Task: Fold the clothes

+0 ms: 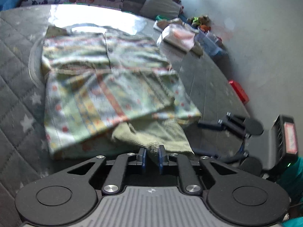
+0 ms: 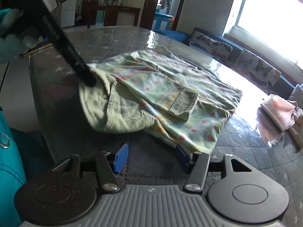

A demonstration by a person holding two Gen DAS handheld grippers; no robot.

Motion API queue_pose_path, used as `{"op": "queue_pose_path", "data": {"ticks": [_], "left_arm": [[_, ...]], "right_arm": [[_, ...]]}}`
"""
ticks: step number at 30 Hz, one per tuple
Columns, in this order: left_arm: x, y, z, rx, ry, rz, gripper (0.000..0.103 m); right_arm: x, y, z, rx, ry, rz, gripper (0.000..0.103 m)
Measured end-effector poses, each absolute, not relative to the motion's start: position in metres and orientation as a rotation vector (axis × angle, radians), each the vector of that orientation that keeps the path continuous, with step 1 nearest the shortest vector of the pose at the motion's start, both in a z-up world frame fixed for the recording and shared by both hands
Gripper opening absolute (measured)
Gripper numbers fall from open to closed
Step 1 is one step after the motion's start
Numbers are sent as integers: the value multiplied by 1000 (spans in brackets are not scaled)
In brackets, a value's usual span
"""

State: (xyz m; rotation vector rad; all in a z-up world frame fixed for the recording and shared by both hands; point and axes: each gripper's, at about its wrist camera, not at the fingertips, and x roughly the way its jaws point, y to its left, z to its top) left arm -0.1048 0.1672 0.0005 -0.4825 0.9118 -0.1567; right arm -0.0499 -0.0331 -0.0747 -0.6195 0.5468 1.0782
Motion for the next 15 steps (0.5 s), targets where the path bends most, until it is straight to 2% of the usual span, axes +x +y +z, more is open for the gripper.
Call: {"op": "queue_pose_path", "data": {"ticks": [7,8,9,11,12,13,15], "left_arm": [[-81,180,23,-487,865,-171,14],[-78,181,24,-484,863,-170,14],[-77,183,25,-482,861,-170,14],[-76,184,27,-471,857,-175,14],[-77,184,26,-463,856,-176,14],[-80,185,25,-451,854,-175,17],[-88,187,24,-426,850,-164,23]], "right_arm": [[-45,-19,-74,-573,482,1124,58],[-44,-15,-73,-560,475,1137,55],[-42,-11,-71,-538,474,1154,53],[-36,-3,-67,-489,493,1180,34],[-32,1,-65,-462,509,1190,30],[-27,3,-62,-429,528,1199,20],[-15,5,-56,-355,577,1211,16]]}}
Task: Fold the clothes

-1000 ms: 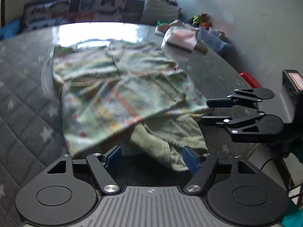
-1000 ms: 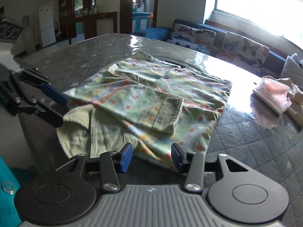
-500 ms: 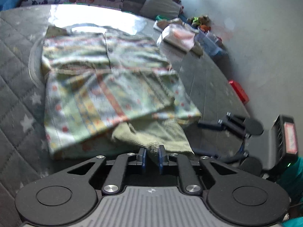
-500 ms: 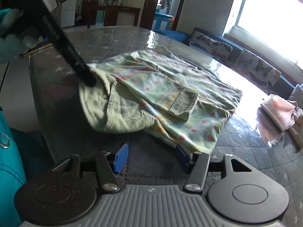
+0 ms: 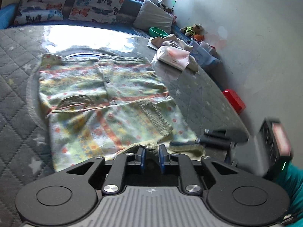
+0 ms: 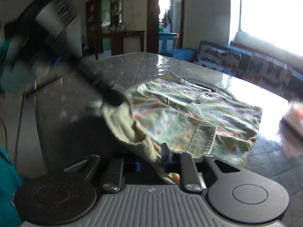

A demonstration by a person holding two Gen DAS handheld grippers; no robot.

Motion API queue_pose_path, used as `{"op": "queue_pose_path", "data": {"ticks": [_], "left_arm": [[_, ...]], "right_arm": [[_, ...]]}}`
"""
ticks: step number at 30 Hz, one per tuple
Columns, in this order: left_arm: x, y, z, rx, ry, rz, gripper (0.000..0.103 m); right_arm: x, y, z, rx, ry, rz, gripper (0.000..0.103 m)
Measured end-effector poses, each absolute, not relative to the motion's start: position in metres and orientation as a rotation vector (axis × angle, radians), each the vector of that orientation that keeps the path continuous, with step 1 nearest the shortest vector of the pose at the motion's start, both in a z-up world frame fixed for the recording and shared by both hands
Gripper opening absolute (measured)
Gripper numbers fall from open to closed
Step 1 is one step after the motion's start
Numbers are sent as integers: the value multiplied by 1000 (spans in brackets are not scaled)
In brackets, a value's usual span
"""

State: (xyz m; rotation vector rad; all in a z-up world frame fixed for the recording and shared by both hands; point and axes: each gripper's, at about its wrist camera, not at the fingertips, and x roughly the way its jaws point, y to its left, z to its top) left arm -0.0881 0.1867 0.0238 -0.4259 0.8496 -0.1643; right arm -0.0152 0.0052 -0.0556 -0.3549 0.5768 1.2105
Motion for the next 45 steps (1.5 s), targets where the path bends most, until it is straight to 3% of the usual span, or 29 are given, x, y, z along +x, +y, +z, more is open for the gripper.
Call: {"op": "queue_pose_path", "data": {"ticks": [2,4,9,22,23,28,30,36,45], "left_arm": [[-100,191,24,-409,837,-146,29],[-112,196,24,-392,820,-124,47],[-140,194,23,-247,777,-59,60],[-130,153,-16,260,741,-9,60],[-129,152,-20,291,740,-8,60],[-128,154,-29,372,742,-23,21],[-130,157,-30,384,731,-22,14],[-147,160,-14,391,680,-48,8],[-200,145,28,357,634,-165,8]], "right_arm": [[-5,5,-49,-289,613,1219,13],[3,5,-44,-253,639,1226,13],[16,3,-37,-181,699,1210,12],[30,7,-27,-97,733,1169,11],[31,7,-27,-94,733,1167,11],[28,3,-29,-78,715,1150,7],[24,2,-30,-74,701,1147,5],[8,-9,-24,-71,649,1156,4],[-32,-48,11,-112,607,1236,4]]}}
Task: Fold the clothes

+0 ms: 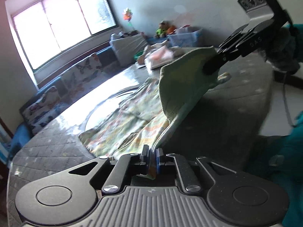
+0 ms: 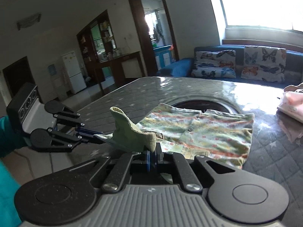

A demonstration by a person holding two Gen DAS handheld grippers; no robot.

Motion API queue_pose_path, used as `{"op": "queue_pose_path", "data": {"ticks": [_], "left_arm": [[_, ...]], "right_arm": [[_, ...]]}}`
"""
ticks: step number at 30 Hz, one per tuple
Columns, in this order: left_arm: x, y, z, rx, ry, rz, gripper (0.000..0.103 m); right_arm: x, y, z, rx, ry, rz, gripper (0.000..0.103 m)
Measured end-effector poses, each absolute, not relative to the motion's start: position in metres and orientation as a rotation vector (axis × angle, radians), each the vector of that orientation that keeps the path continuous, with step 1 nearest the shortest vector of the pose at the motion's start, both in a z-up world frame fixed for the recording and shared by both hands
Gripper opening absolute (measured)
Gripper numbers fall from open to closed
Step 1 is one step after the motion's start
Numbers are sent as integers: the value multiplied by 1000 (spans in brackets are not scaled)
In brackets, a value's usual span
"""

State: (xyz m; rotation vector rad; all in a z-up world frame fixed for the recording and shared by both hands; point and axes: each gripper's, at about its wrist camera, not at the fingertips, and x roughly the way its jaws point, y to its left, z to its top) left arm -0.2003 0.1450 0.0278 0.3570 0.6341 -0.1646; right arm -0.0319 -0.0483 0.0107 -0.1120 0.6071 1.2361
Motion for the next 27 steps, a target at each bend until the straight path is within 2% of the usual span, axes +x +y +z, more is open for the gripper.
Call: {"op": "queue_pose_path", "data": {"ticks": [8,21,27], "left_arm": [[-219,147,52,242,602,-194,8],[-110,213,48,155,631,-70,8],[-49,253,12,70,726,24,8]], "right_arm": [[-50,-63,37,-125,628,1262,3],[61,17,44,-187,570,1214,3],[118,75,8,-200,624,1155,3]]}}
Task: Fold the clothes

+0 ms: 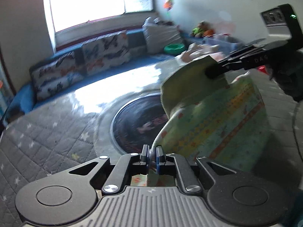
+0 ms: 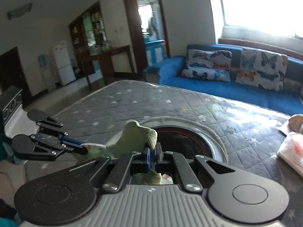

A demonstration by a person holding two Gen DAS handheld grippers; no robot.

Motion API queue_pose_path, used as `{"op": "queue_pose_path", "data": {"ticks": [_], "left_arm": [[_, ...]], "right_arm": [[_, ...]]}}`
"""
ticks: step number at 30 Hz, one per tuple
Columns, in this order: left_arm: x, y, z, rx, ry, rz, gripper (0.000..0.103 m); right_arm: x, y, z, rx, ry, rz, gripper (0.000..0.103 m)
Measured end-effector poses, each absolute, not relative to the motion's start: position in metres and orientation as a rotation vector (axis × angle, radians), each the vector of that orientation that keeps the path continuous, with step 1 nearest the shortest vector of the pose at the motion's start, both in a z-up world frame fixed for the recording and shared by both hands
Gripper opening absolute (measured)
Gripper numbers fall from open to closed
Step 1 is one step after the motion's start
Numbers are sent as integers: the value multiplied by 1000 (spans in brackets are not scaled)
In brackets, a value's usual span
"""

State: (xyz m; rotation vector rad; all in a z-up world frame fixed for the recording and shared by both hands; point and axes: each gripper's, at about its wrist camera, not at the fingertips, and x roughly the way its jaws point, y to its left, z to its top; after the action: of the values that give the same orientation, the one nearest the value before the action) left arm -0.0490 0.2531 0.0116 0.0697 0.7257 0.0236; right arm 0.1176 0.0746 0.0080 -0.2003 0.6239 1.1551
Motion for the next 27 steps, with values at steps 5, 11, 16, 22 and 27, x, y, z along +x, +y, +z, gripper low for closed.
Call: {"op": "queue_pose_path", "data": {"ticks": [5,11,16,22,27], "left_arm": [[-22,275,-22,-10,790,93,8],[-18,283,-25,-45,799,110,8],[-12,286,-26,-43,799,118,8],[-6,289,-29,-74,807,133,12],[-5,291,-30,-80,813,148,17]], "right_arm": [[145,108,-47,-165,687,1058,4],[161,109,-71,-106,715,993,12],[148,89,-59,-143,716,1016,13],[128,68,-74,-254,753,991,13],[150,56,-85,-215,755,904,11]]}}
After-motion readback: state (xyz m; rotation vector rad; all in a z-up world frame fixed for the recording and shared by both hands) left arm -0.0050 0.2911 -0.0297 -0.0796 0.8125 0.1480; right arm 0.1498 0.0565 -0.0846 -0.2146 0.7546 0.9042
